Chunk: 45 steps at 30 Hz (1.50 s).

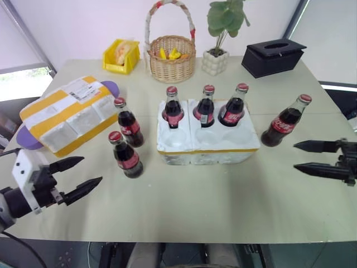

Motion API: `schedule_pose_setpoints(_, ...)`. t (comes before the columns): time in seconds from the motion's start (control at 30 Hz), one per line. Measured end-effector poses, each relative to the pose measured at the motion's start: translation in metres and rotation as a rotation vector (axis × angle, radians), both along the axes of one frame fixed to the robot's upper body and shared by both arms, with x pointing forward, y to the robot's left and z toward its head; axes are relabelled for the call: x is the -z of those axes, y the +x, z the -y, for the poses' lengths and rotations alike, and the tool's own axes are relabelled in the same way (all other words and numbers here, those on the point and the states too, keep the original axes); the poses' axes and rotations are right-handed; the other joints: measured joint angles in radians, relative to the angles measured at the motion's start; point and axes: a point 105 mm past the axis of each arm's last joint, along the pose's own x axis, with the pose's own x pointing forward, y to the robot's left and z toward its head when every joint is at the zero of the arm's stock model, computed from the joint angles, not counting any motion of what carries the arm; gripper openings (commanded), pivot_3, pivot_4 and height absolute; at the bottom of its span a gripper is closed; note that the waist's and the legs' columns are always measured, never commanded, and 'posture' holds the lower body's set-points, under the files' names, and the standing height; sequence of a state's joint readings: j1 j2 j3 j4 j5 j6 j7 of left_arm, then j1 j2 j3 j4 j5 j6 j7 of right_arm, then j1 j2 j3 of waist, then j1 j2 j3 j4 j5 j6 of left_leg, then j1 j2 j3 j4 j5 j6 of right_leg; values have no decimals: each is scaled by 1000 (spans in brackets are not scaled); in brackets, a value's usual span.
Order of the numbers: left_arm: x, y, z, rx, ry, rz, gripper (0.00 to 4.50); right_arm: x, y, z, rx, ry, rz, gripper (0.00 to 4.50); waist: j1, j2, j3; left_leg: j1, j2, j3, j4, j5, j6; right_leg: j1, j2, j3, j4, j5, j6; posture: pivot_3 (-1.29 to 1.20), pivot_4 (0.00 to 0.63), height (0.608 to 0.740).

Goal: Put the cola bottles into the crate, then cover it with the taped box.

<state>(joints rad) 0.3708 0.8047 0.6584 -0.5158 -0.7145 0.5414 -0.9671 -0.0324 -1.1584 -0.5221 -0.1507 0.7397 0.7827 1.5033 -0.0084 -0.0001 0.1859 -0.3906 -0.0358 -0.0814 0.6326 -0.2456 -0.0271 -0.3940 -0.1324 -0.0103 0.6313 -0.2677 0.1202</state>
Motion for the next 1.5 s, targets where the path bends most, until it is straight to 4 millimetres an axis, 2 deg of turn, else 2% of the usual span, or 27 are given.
schedule_pose_setpoints(0.13, -2, 9, 11, 41, -10, 25, 4500, -20, -11, -39, -136, 37, 42, 4436, 0, -3, 1, 0, 0, 0, 0, 0, 0, 0, 0, 0, 0, 0, 0, 0, 150, 738)
schedule_pose_setpoints(0.23, -4, 15, 17, 61, -18, 45, 4500, -33, -16, -59, -203, 47, 94, 4436, 1, -5, 3, -1, 0, 0, -1, 0, 0, -1, 0, 0, -1, 0, 0, 0, 150, 738)
schedule_pose_setpoints(0.47, 7, 25, 25, 59, -37, 56, 4500, -49, -23, -80, -298, 93, 135, 4436, 2, -9, 5, -2, -1, 0, -1, 0, 0, -2, 0, 0, -2, 0, 0, 0, 150, 738)
schedule_pose_setpoints(0.77, 15, 33, 34, 74, -32, 85, 4500, -48, -18, -82, -313, 129, 135, 4436, 12, -10, 5, -2, -1, 0, -1, 0, 0, -2, 0, 0, -2, 1, 1, 0, 150, 738)
schedule_pose_setpoints(1.13, 29, 55, 48, 96, -50, 98, 4500, -49, -14, -79, -311, 148, 134, 4436, 22, -11, 5, -2, -1, 0, 0, 0, 0, -2, 0, 0, -2, 1, 2, 0, 150, 738)
schedule_pose_setpoints(1.5, 36, 57, 58, 127, -53, 90, 4500, -49, -14, -78, -302, 149, 133, 4436, 21, -11, 5, -2, -1, 0, 0, 0, 0, -2, 0, 0, -2, 2, 2, 0, 150, 738)
